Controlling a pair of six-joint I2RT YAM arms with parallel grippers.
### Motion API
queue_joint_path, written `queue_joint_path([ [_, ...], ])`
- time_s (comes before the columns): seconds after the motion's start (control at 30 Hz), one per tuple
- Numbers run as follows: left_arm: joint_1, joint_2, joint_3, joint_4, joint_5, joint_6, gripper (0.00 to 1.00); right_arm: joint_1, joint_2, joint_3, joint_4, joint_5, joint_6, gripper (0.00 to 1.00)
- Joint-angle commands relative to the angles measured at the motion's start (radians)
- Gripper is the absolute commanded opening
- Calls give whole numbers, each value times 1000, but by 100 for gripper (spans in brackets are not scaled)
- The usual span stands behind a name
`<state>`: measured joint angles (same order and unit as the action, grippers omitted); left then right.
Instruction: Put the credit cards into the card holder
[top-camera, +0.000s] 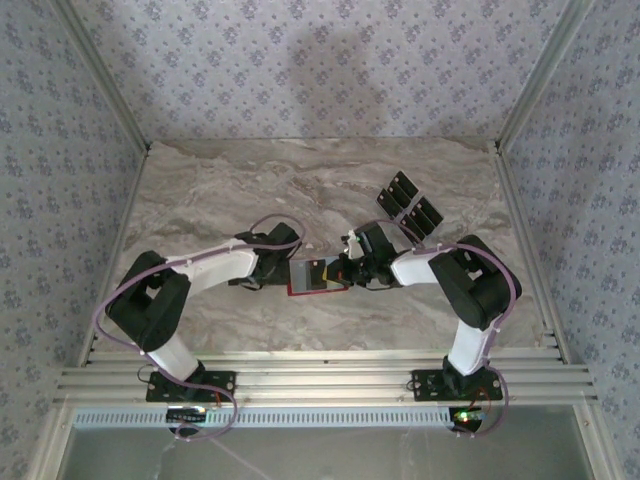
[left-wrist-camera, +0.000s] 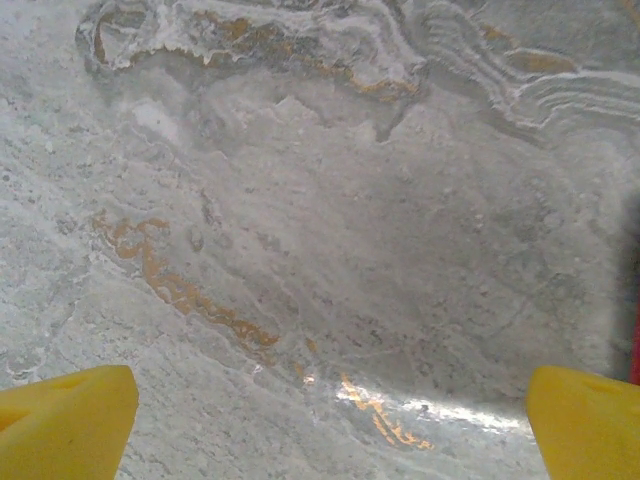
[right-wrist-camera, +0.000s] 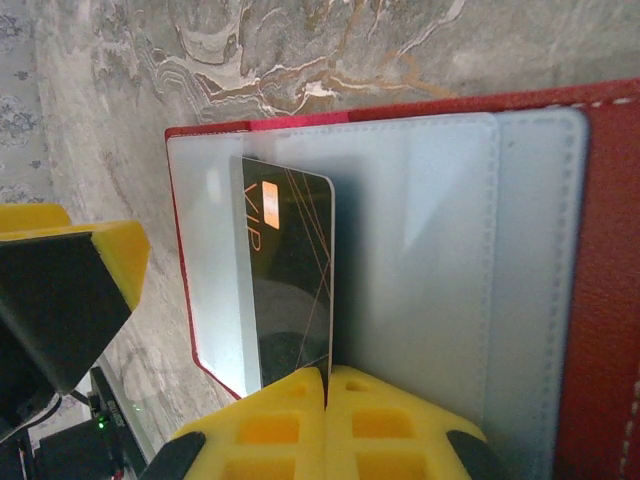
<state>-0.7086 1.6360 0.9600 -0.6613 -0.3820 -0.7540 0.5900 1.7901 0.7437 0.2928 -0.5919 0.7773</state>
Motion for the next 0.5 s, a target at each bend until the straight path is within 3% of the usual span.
queue_joint_path([
  [0.0,1,-7,-16,-1,1,-10,100,10,29,14,-85,33,-24,0],
  [0.47,1,33,-9,72,62,14,100,36,51,91,-157,40,-43,0],
])
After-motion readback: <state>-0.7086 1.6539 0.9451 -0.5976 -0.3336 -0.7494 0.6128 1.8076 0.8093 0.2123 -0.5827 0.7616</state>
